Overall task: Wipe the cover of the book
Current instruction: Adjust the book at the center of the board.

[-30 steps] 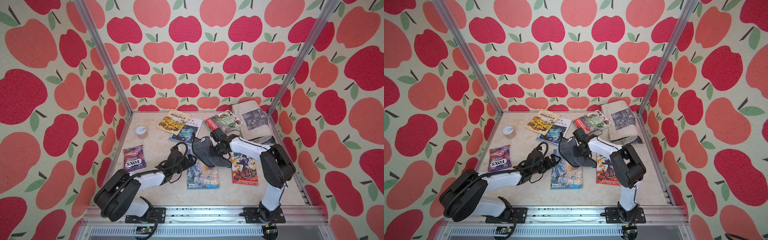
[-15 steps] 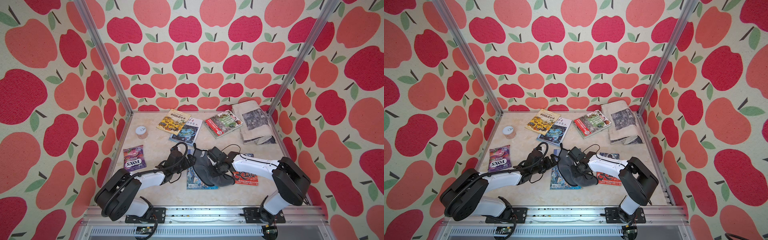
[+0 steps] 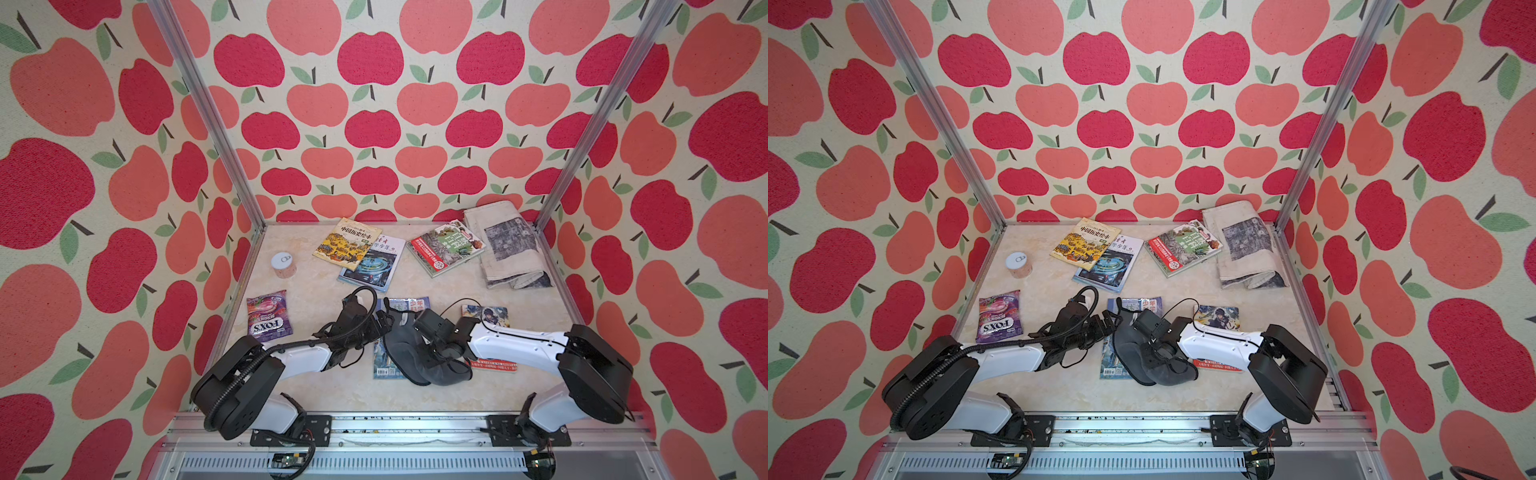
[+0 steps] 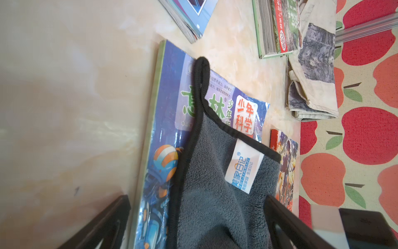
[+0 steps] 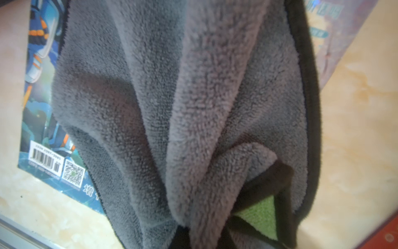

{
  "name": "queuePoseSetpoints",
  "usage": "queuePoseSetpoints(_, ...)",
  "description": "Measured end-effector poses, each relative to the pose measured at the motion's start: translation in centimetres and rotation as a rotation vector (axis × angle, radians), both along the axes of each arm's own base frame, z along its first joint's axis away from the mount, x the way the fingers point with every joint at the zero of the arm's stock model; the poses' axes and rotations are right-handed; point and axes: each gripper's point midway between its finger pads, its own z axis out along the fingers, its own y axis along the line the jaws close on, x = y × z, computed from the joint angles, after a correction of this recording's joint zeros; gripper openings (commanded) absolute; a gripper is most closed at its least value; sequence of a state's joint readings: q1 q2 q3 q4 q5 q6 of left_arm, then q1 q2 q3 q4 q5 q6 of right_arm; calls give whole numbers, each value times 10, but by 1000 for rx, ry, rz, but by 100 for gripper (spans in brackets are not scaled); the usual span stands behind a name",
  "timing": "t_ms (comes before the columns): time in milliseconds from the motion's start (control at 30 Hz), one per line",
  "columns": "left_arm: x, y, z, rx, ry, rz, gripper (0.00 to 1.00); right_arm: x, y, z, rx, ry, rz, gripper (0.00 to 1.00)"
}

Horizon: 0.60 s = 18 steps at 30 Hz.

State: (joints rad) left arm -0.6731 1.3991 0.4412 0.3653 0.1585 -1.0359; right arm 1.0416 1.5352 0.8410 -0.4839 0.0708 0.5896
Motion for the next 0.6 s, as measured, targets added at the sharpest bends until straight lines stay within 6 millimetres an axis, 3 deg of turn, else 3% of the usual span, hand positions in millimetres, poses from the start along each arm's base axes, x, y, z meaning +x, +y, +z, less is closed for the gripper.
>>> queuePoseSetpoints(200,-14,11,-2,12,6,25,99,-3,13,0,-2,5,27,0)
queuePoseSetpoints(467,-26,34,-3,32,14,83,99,-19,94,1,64,25,157,0)
queuePoseSetpoints(600,-30,51,-3,26,11,131,99,-22,107,1,94,41,174,0)
